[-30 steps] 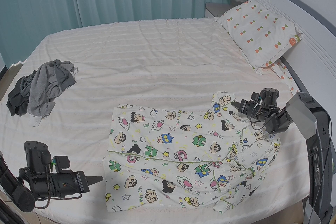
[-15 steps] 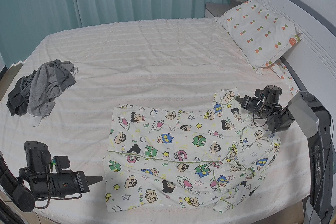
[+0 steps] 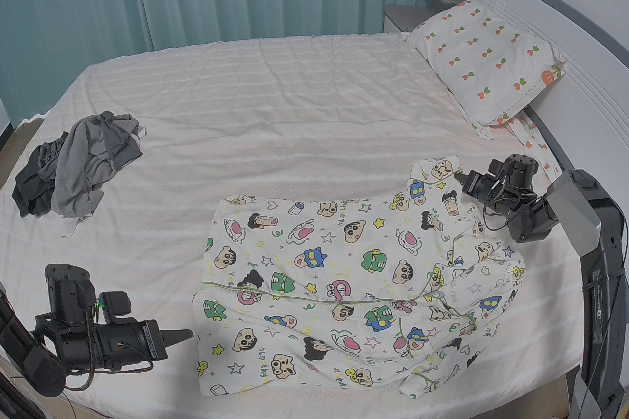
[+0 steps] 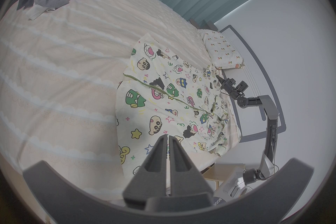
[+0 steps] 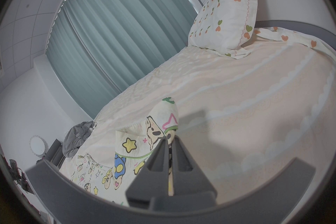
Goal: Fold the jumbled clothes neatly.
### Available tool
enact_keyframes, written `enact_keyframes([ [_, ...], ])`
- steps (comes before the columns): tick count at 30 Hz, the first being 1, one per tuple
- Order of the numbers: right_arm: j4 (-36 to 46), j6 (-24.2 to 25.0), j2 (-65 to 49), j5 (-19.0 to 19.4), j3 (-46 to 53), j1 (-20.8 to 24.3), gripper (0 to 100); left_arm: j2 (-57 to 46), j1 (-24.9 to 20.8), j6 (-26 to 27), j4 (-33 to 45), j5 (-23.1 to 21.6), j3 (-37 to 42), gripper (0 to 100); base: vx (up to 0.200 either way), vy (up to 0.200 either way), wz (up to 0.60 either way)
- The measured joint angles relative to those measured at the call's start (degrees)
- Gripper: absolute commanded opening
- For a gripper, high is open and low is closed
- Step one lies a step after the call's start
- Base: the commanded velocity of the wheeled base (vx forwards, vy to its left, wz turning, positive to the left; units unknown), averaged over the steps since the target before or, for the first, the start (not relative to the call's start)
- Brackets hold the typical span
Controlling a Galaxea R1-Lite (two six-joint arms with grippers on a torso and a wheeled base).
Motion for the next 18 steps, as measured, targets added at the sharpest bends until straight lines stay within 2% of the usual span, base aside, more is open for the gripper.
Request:
enact_keyframes([
  [18,0.0,0.2,1.2,-2.2,-4.2,-0.2,0,0.0,0.0,0.1,-0.1,0.0,0.0,0,0.000,0.000,0.00],
])
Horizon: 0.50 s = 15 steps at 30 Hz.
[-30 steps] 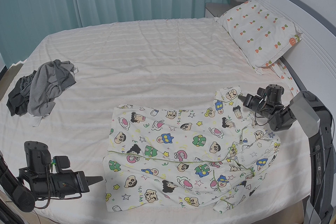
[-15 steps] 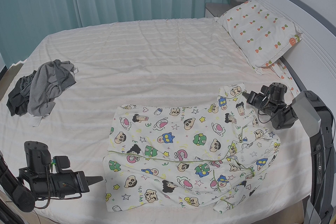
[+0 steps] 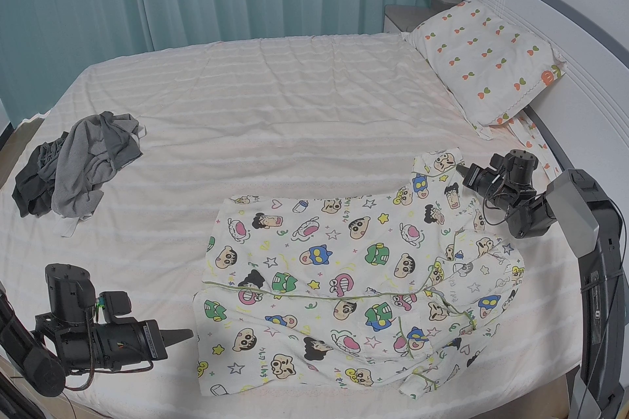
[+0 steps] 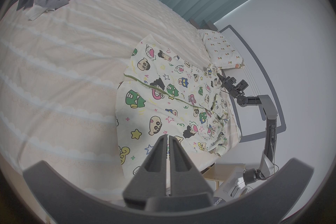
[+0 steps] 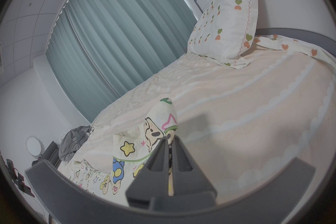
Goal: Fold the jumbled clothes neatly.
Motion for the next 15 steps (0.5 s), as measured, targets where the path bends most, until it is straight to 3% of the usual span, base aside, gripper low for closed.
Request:
enact_keyframes([
  [13,0.4,0.0,1.3,-2.4,-3.5,-0.2,0,0.0,0.0,0.0,0.0,0.0,0.0,0,0.000,0.000,0.00],
  [14,0.5,0.0,1.4,-2.4,-3.6,-0.2,100,0.0,0.0,0.0,0.0,0.0,0.0,0,0.000,0.000,0.00],
  [15,0.5,0.0,1.4,-2.4,-3.7,-0.2,100,0.0,0.0,0.0,0.0,0.0,0.0,0,0.000,0.000,0.00],
])
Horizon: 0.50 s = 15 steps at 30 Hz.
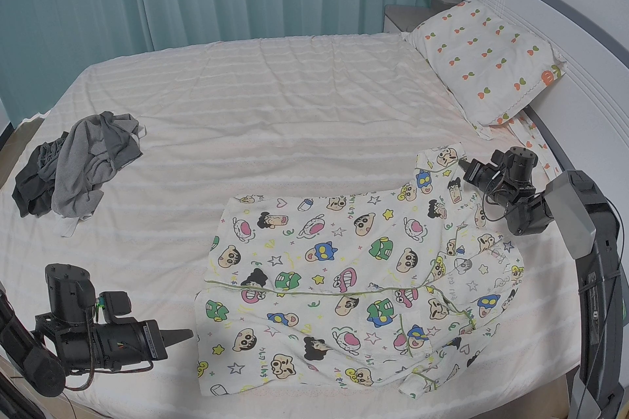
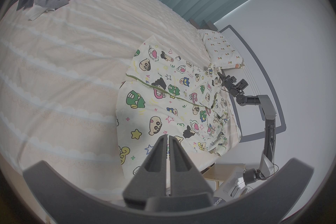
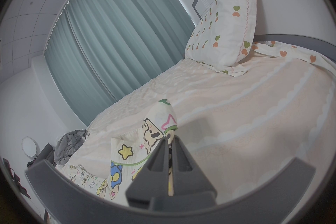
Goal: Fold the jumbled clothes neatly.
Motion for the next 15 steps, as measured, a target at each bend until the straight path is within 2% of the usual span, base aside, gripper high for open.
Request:
enact_keyframes([
  [9,-0.2,0.2,0.0,-0.2,1.1,-0.1,100,0.0,0.0,0.0,0.0,0.0,0.0,0,0.000,0.000,0.00],
  [15,-1.0,1.5,-3.6,0.1,8.0,-1.5,100,-0.2,0.0,0.0,-1.0,0.4,0.0,0,0.000,0.000,0.00],
])
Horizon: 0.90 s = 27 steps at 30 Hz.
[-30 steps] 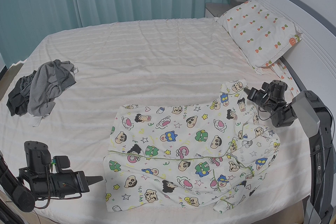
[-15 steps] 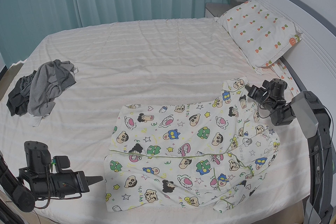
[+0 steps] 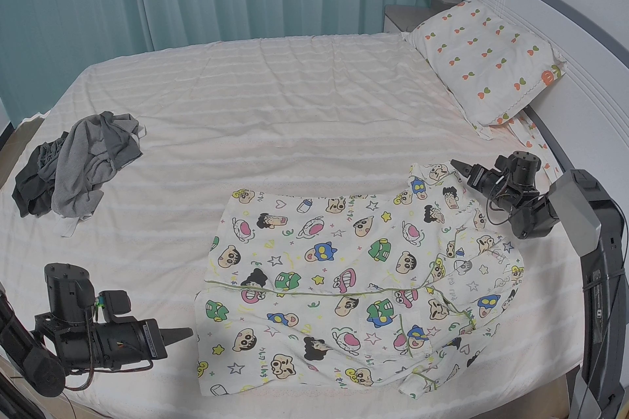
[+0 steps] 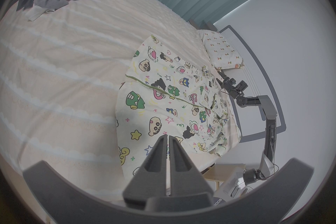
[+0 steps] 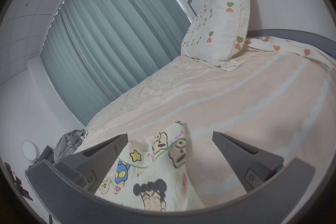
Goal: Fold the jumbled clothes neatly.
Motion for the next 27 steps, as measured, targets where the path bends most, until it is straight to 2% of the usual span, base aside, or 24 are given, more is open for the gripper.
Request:
enact_keyframes([
  [5,-2.7,1.9,-6.6,1.2,10.8,-2.1,100,0.0,-0.2,-0.7,-0.7,6.0,-3.9,0,0.000,0.000,0.00],
  [8,-5.7,2.9,-11.2,3.0,18.6,-3.9,100,0.9,-0.7,-1.3,-0.8,11.1,-9.8,0,0.000,0.000,0.00],
  [11,-8.2,3.5,-14.5,4.4,24.7,-5.3,100,2.0,-1.0,-1.7,0.2,14.2,-15.3,0,0.000,0.000,0.00],
  [13,-11.4,4.4,-18.3,5.7,31.6,-6.8,100,3.7,-1.5,-2.2,4.0,16.7,-22.9,0,0.000,0.000,0.00],
  [17,-15.9,6.1,-22.7,7.2,39.6,-8.8,100,6.1,-2.2,-3.9,14.3,18.5,-33.8,0,0.000,0.000,0.00],
  [18,-17.1,6.6,-23.6,7.8,41.5,-9.4,100,6.9,-2.3,-4.4,16.9,18.9,-36.8,100,0.000,0.000,0.00],
  [22,-21.9,9.4,-26.3,11.1,48.3,-11.4,100,10.7,-2.6,-5.9,25.4,20.0,-48.0,100,0.000,0.000,0.00],
  [24,-25.0,10.8,-27.0,14.0,51.3,-12.8,100,13.4,-2.6,-6.4,28.5,20.4,-53.5,100,0.000,0.000,0.00],
  [26,-26.0,11.2,-27.1,14.9,52.2,-13.2,100,14.4,-2.6,-6.5,29.4,20.5,-55.1,100,0.000,0.000,0.00],
  [27,-30.4,12.2,-27.0,19.2,55.2,-15.1,100,18.5,-2.4,-6.7,32.6,20.8,-60.6,100,0.000,0.000,0.00],
])
